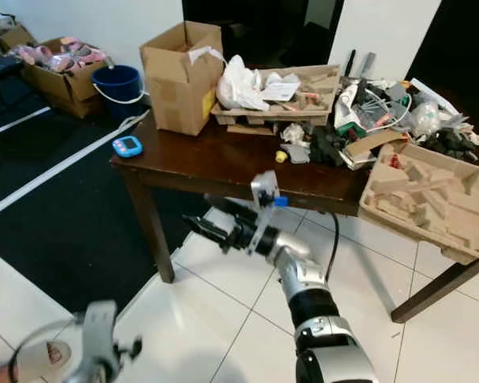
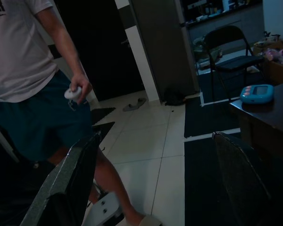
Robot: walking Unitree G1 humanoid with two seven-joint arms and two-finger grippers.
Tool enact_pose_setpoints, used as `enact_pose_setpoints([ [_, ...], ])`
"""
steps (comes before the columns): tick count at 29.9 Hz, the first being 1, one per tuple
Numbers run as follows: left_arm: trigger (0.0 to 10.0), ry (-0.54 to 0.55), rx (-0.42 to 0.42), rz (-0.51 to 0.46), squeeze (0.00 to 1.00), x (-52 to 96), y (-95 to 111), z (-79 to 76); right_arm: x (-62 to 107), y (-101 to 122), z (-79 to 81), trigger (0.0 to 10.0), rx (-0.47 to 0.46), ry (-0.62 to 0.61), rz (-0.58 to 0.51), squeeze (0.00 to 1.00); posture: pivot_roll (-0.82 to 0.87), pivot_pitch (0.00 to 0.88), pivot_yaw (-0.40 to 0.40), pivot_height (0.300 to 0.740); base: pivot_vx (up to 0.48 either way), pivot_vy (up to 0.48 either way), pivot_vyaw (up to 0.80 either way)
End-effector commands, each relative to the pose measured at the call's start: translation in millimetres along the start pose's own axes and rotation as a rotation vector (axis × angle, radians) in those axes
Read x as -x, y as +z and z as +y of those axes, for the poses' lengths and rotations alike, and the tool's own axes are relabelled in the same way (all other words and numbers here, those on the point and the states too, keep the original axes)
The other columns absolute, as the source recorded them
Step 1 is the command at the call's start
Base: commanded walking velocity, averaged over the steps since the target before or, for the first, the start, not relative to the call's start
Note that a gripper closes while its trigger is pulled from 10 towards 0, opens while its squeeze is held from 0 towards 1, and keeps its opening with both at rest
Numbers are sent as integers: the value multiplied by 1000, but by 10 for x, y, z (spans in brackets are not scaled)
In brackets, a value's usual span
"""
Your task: Picking trash to rubbish bin
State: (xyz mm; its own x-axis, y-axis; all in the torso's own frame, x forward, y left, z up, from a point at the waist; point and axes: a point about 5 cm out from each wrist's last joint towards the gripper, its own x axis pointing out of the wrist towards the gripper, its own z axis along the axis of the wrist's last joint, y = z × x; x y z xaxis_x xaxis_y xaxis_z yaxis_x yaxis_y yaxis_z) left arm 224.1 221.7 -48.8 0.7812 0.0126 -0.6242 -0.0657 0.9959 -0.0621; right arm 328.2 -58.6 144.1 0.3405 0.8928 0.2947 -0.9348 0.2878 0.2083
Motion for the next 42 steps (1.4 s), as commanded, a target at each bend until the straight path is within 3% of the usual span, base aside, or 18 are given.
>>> enact_pose_setpoints([
  [1,10000,4,-11,27,0,38,-88,44,33,2,9,10000,-3,7,3,0,162,73,-41,740,240,0,0],
  [8,10000,-71,-75,-135,0,-43,265,-73,-7,36,26,10000,34,-10,30,0,168,73,-43,740,242,0,0],
  [10,10000,-121,-115,-215,0,-61,418,-157,-22,40,-41,10000,66,-92,48,0,172,73,-50,740,242,0,0],
  [14,10000,-151,-138,-273,0,-64,522,-221,-17,53,-116,10000,86,-181,54,0,175,70,-52,740,285,0,0],
  [16,10000,-184,-157,-352,0,-58,670,-298,21,82,-258,10000,115,-343,67,0,179,69,-53,740,339,0,0],
  [20,10000,-208,-175,-409,0,-42,771,-352,76,121,-358,10000,128,-459,63,0,184,66,-53,740,338,0,0],
  [21,10000,-234,-191,-462,0,-14,858,-396,145,171,-427,10000,136,-535,44,0,188,66,-53,740,345,0,0],
  [31,10000,-327,-228,-668,0,183,1258,-621,415,234,-638,10000,191,-818,52,0,197,70,-46,740,356,0,0],
  [35,10000,-338,-232,-703,0,227,1345,-658,431,233,-648,10000,194,-834,52,0,201,77,-42,740,368,0,0],
  [37,10000,-358,-239,-768,0,324,1524,-722,444,227,-659,10000,211,-852,61,0,204,83,-38,740,375,0,0],
  [42,10000,-367,-247,-811,0,424,1671,-746,462,239,-674,10000,228,-875,58,0,204,86,-35,740,379,0,0],
])
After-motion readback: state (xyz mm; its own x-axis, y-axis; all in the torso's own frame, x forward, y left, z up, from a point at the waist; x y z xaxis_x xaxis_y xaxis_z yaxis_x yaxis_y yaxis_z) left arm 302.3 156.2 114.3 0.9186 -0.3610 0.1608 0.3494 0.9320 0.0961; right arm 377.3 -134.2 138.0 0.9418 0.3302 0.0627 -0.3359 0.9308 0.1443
